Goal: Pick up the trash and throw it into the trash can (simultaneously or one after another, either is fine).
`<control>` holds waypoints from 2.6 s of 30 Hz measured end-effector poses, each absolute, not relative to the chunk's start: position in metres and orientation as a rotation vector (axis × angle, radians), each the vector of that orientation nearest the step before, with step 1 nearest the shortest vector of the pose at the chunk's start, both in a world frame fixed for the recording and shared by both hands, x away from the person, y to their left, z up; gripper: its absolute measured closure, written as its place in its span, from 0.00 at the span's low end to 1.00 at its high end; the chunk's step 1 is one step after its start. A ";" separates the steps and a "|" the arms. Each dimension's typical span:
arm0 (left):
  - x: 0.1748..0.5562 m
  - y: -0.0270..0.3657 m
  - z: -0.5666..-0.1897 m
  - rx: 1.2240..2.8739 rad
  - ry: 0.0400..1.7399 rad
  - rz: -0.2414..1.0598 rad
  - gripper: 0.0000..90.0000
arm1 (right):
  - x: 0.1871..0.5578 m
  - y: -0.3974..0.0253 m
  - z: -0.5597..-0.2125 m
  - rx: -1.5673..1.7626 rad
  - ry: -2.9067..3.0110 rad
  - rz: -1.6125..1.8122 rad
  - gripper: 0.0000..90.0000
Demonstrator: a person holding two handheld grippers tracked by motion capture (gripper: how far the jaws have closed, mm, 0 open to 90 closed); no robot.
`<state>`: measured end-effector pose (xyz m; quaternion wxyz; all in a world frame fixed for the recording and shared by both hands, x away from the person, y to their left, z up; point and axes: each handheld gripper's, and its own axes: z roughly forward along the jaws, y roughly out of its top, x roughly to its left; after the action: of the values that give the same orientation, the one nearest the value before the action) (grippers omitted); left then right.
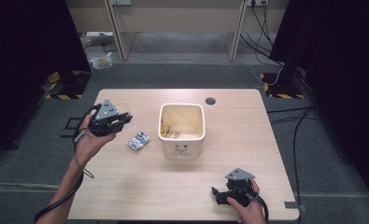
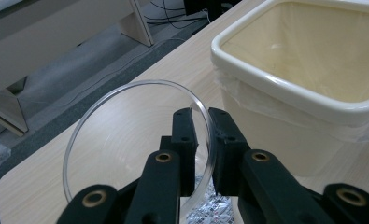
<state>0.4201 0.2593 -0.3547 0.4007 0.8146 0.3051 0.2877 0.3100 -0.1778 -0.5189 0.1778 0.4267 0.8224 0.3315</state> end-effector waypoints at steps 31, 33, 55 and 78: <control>0.413 0.227 -0.330 2.068 0.660 0.772 0.90 | 0.310 -0.178 -0.519 1.208 2.327 0.938 0.00; 0.414 0.224 -0.329 2.067 0.653 0.774 0.90 | 0.310 -0.178 -0.519 1.207 2.326 0.939 0.00; 0.413 0.210 -0.314 2.076 0.604 0.808 0.90 | 0.310 -0.178 -0.519 1.208 2.328 0.938 0.00; 0.414 0.182 -0.305 2.063 0.544 0.771 0.90 | 0.310 -0.178 -0.519 1.212 2.329 0.940 0.00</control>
<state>0.4139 0.1824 -0.3050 0.4229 0.8241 0.2173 0.3079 0.3097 -0.1776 -0.5187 0.1757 0.4278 0.8222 0.3318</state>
